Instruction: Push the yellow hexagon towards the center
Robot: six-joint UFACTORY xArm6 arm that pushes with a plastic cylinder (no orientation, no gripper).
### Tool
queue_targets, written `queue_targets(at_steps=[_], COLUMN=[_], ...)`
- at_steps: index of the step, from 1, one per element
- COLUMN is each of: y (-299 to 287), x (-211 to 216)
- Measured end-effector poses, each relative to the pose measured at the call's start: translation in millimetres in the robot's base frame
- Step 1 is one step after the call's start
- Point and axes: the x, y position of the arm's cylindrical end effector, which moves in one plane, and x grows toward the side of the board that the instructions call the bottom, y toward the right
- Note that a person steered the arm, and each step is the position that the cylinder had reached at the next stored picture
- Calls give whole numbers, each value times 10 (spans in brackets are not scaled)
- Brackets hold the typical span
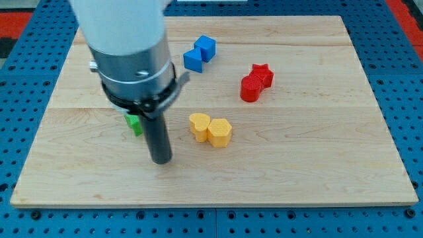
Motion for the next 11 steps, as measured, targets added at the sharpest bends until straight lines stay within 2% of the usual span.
queue_targets(at_steps=[1,4,8,11], y=[271,1086,1153,878], x=[165,131,-304,-304])
